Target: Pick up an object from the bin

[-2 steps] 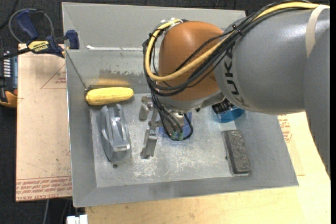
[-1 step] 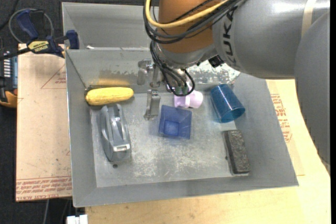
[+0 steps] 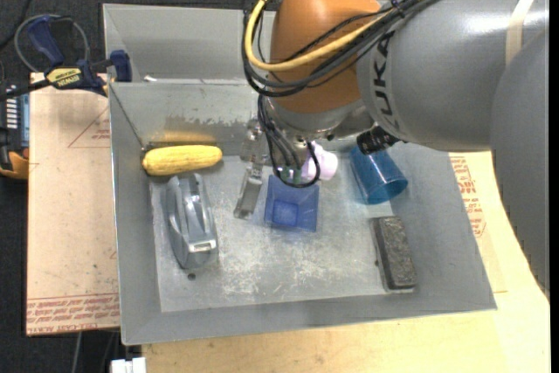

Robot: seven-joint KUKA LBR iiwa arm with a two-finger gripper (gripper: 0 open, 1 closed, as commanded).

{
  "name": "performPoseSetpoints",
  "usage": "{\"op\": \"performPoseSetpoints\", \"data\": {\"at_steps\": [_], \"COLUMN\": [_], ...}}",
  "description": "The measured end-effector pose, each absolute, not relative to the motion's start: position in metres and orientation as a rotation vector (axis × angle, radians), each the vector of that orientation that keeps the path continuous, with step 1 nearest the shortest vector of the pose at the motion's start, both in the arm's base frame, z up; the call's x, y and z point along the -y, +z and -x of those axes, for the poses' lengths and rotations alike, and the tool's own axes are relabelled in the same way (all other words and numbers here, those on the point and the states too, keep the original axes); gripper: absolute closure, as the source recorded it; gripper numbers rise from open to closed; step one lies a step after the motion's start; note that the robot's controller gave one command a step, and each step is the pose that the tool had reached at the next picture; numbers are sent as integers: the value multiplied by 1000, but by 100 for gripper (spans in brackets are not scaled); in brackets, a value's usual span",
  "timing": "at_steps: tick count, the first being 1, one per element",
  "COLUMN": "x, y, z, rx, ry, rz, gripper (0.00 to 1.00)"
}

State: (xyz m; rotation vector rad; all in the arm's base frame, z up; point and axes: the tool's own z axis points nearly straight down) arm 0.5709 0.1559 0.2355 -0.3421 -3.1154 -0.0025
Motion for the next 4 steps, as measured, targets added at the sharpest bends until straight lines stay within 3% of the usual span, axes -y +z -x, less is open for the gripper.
{"op": "performPoseSetpoints", "data": {"at_steps": [1, 2, 3, 4], "x": [-152, -119, -149, -126], "y": [224, 210, 251, 173], "z": [-641, -634, -625, -598], "rx": [3150, 3106, 3155, 3129], "ry": [-6, -4, -11, -2], "rz": [51, 447, 54, 176], "gripper": [0, 0, 0, 0]}}
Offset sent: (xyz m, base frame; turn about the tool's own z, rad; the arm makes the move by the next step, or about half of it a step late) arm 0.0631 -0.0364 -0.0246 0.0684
